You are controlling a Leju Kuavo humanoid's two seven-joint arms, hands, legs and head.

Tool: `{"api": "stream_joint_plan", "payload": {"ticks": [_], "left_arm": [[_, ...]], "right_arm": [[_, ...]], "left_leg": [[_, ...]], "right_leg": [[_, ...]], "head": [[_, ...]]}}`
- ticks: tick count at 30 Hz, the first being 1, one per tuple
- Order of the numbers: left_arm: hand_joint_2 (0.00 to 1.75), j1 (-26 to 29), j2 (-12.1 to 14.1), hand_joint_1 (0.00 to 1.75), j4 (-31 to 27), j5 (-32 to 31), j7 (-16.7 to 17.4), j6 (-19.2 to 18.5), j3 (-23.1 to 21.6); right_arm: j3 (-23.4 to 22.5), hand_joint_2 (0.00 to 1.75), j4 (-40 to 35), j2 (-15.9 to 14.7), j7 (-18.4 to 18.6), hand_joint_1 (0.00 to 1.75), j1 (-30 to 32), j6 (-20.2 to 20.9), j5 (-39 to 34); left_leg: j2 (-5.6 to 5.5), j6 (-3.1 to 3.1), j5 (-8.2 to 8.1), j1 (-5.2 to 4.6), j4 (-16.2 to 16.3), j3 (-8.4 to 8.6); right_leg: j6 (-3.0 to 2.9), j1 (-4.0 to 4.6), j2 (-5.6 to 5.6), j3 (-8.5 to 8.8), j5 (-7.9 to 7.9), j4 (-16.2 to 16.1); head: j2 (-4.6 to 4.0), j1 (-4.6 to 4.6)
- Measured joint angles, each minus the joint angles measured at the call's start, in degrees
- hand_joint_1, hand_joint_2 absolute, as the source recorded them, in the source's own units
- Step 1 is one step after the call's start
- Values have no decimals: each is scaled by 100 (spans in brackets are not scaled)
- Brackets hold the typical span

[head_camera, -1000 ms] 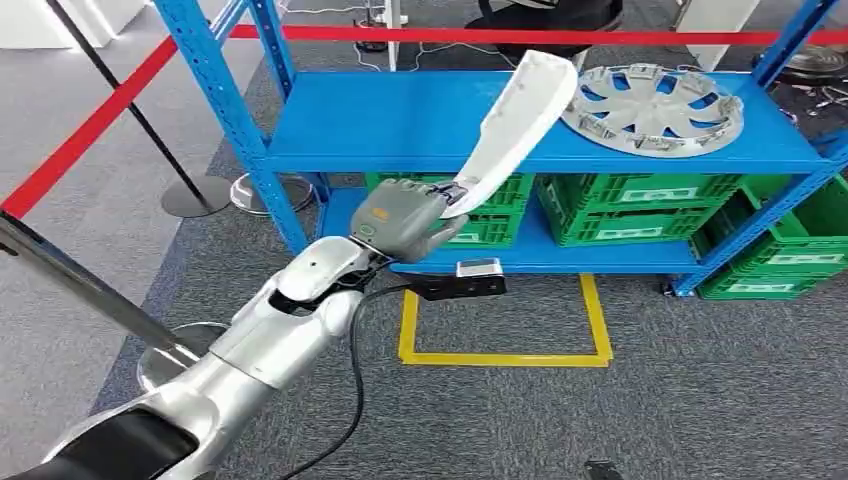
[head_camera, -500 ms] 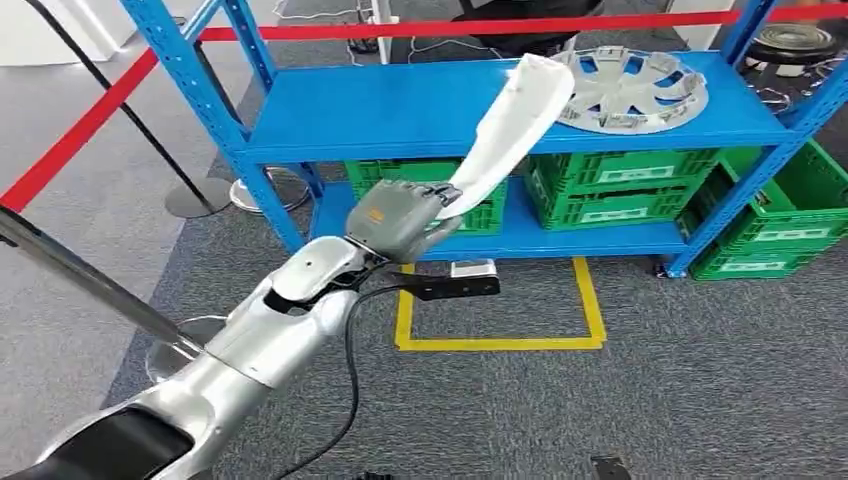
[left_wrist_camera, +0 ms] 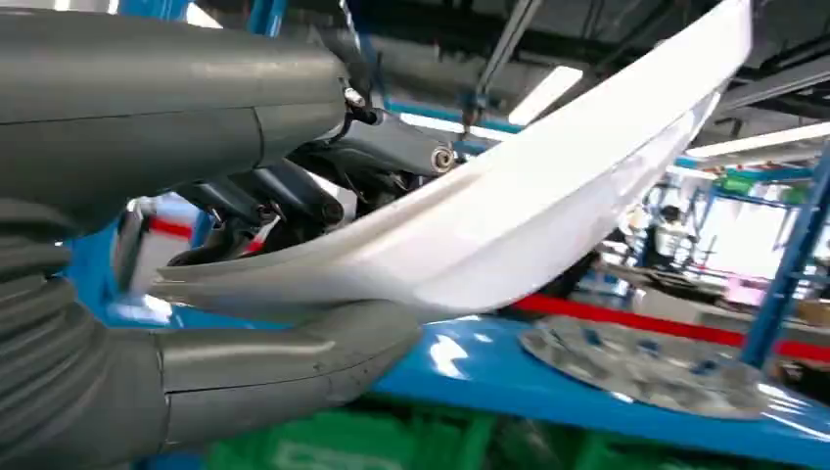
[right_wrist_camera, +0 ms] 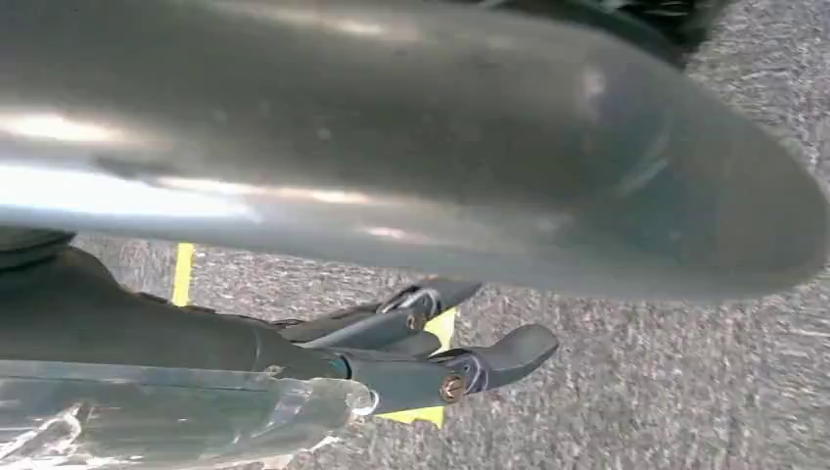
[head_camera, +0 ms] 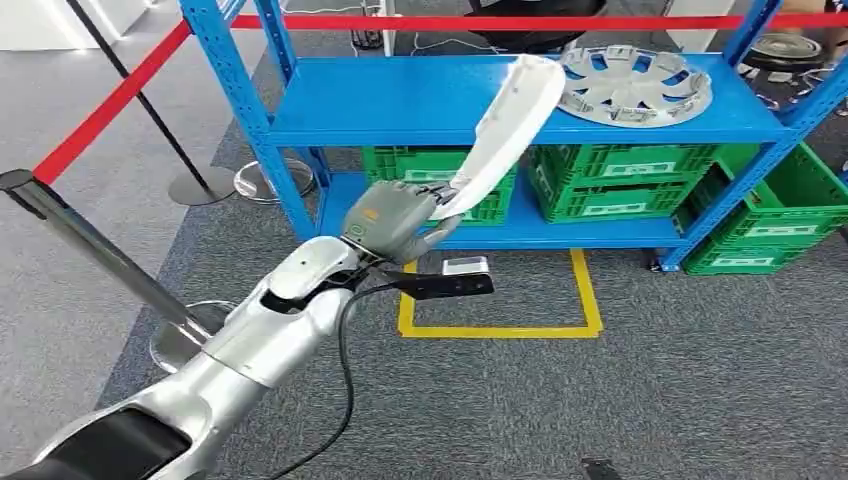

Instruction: Take the parts from the cabinet and place them on the table.

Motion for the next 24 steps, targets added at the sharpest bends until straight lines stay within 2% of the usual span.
{"api": "stream_joint_plan", "payload": {"ticks": [1,2,3,4,5,6,7,9,10,12,13,14,15,17,21,23,24], "left_arm": [[175,61,0,175,0,80,-41,-22,15],[175,120,2,175,0,144,-74,-24,35],[175,152,2,175,0,194,-89,-28,55],[175,180,7,175,0,290,-109,-35,81],[175,201,7,175,-2,380,-120,-35,109],[175,232,11,175,-9,410,-118,0,157],[175,298,20,175,-11,404,-89,55,206],[175,498,37,175,-13,375,-11,258,299],[175,591,48,175,-13,471,-15,239,358],[175,741,59,175,-13,719,-100,100,496],[175,823,70,175,-11,922,-199,-38,597],[175,910,87,175,-9,1167,-361,-101,706],[175,996,101,175,-7,1393,-527,-138,809],[175,1170,129,175,-7,1680,-763,-142,1019],[175,1472,170,175,-13,1571,-787,-87,1364],[175,1564,162,175,-50,1619,-784,-157,1440],[175,1597,149,175,-81,1698,-795,-223,1484]], "right_arm": [[-2,0,0,-2,-2,0,11,11,-4],[-2,0,0,-2,-6,0,18,11,-9],[-2,0,0,-2,-11,0,21,11,-9],[-4,0,-2,-4,-26,0,19,11,-18],[-4,0,-2,-4,-42,0,12,11,-28],[-4,0,0,13,-59,0,-4,15,-31],[-4,0,0,13,-85,0,10,15,-33],[-9,0,0,9,-100,0,42,13,-39],[-11,0,0,9,-107,0,56,13,-42],[-15,0,0,9,-131,0,80,15,-52],[-20,0,0,9,-146,0,93,26,-68],[-24,0,0,9,-170,0,106,44,-87],[-33,0,0,11,-192,0,125,59,-114],[-50,0,0,11,-210,0,162,68,-133],[-79,0,0,11,-236,0,193,63,-131],[-92,0,0,11,-240,0,193,57,-131],[-94,0,0,11,-245,0,191,55,-131]], "left_leg": [[3,-11,36,4,2,-44],[2,-30,71,15,7,-90],[1,-55,98,33,9,-127],[-2,-84,122,54,18,-156],[-6,-113,139,54,45,-174],[-14,-144,145,35,65,-232],[-18,-170,164,25,79,-224],[-20,-200,198,22,75,-237],[-20,-147,178,22,71,-245],[-19,31,233,22,65,-270],[-19,140,262,20,65,-292],[-19,153,276,16,69,-323],[-19,124,286,13,69,-338],[-19,117,294,15,69,-351],[-19,59,316,13,73,-367],[-18,1,315,12,71,-374],[-6,-27,347,22,-5,-354]], "right_leg": [[20,-3,-3,-7,-1,177],[38,-8,-8,139,129,51],[52,-14,-13,399,292,-311],[79,-30,-24,785,436,-886],[123,-58,-53,1160,481,-1421],[94,-27,-11,1319,376,-1629],[-15,-30,41,1258,449,-1583],[-77,-42,53,1259,424,-1630],[-73,-42,59,1241,435,-1640],[-118,-29,65,1208,462,-1637],[-144,-21,64,1188,479,-1637],[-156,-22,65,1169,499,-1637],[-150,-22,65,1152,506,-1637],[-157,-18,65,1136,513,-1634],[-150,-18,53,1121,521,-1634],[-118,-31,53,1117,537,-1665],[-80,-21,65,1119,554,-1705]], "head": [[0,-2],[0,-2],[0,-2],[0,-2],[0,0],[0,33],[0,13],[0,-4],[0,-2],[0,-22],[0,-18],[0,-20],[0,-20],[0,-26],[0,-26],[0,-22],[0,-28]]}}
